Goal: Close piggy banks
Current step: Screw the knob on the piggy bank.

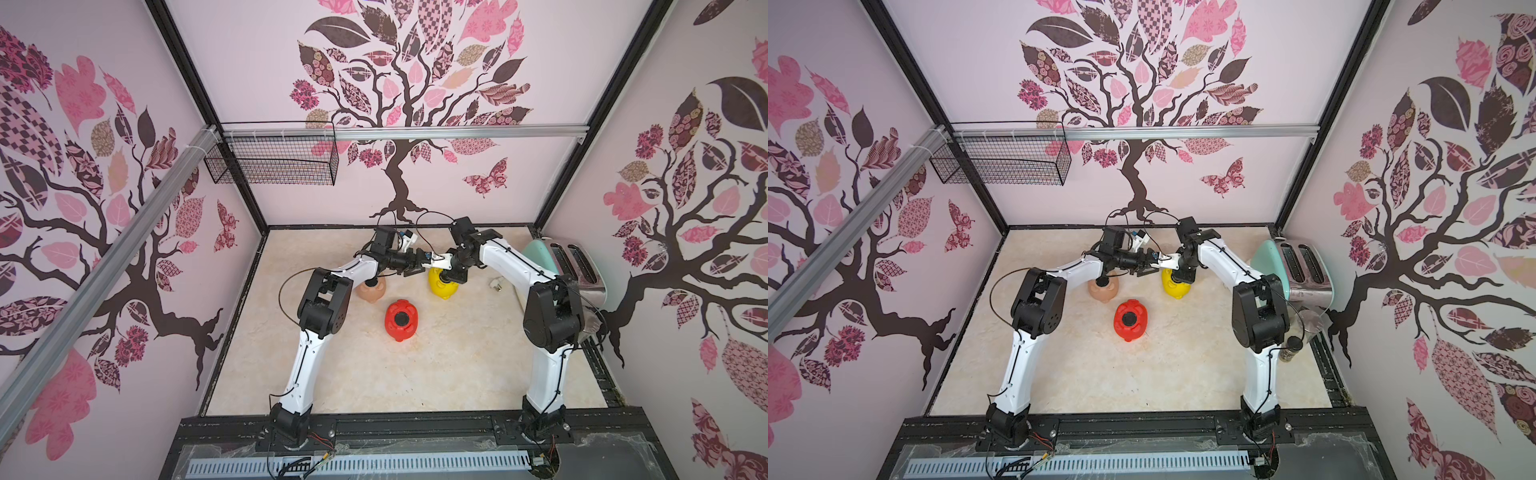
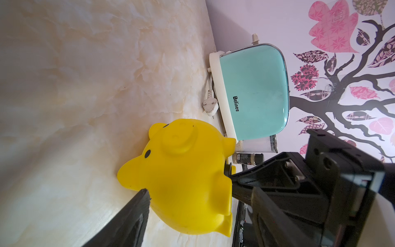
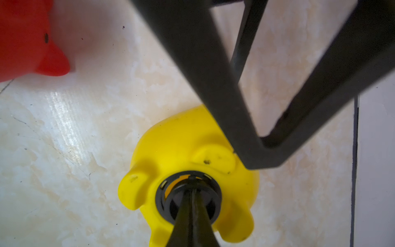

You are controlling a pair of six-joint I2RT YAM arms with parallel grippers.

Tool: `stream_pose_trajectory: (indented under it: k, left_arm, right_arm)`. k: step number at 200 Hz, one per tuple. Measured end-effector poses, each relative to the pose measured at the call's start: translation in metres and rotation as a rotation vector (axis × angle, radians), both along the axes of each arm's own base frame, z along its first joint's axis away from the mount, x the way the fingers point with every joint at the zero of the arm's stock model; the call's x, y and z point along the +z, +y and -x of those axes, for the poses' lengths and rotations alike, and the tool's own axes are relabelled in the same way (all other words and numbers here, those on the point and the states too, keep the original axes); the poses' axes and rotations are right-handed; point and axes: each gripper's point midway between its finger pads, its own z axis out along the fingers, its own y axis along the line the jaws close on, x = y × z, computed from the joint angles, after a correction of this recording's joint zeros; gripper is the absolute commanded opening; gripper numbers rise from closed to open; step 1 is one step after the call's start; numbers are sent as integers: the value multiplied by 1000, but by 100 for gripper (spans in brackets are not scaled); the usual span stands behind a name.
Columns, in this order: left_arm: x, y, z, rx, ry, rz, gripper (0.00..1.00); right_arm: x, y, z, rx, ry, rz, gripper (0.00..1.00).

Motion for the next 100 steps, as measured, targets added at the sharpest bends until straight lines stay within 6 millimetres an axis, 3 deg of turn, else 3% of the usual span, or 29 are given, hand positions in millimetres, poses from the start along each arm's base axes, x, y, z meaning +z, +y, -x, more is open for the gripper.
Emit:
stream_pose_trajectory:
  k: [100]
  left_arm:
    - [-1, 0, 1, 0, 6, -4, 77]
  right_arm:
    - [-6, 2, 6, 38, 12, -6, 0]
